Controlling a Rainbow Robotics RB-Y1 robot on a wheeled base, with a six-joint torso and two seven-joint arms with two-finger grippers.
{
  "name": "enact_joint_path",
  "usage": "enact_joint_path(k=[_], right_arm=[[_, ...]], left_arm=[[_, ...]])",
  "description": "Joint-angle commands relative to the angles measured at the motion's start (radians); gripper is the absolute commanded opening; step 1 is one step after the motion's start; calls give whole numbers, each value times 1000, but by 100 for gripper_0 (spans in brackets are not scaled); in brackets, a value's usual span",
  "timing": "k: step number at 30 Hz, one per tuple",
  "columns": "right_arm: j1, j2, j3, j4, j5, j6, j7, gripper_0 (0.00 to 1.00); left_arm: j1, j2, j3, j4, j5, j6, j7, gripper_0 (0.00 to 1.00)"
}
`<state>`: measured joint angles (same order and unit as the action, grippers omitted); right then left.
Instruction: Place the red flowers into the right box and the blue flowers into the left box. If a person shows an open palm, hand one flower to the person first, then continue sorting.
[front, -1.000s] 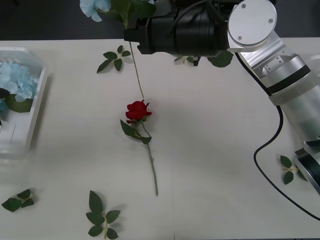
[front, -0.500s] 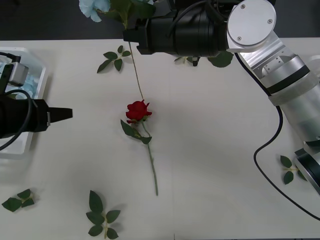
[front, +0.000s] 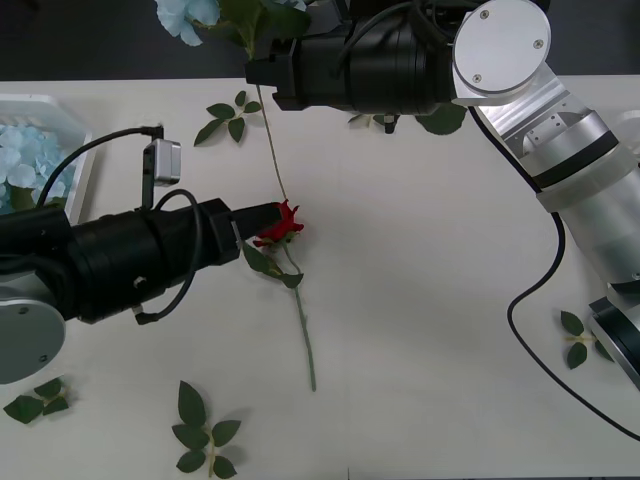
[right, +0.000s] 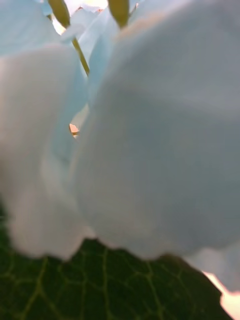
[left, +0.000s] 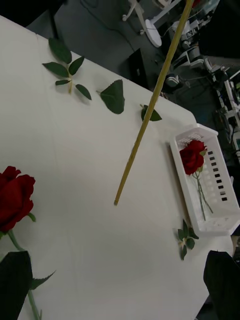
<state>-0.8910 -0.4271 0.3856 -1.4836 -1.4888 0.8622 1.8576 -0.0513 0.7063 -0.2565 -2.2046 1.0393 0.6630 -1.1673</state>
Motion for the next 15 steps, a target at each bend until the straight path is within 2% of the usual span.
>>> enact_joint_path(k=[1, 6, 15], right_arm=[[-43, 31, 7, -40, -11, -14, 26, 0], [-40, 31, 7, -41, -16, -14, 25, 0], [-40, 31, 7, -41, -21, -14, 22, 0]], left_arm=[[-99, -71, 2, 37, -38, -19, 14, 100], [-151, -82, 2, 83, -111, -34, 12, 100], [-220, -91, -10, 134, -130, -36, 8, 100]])
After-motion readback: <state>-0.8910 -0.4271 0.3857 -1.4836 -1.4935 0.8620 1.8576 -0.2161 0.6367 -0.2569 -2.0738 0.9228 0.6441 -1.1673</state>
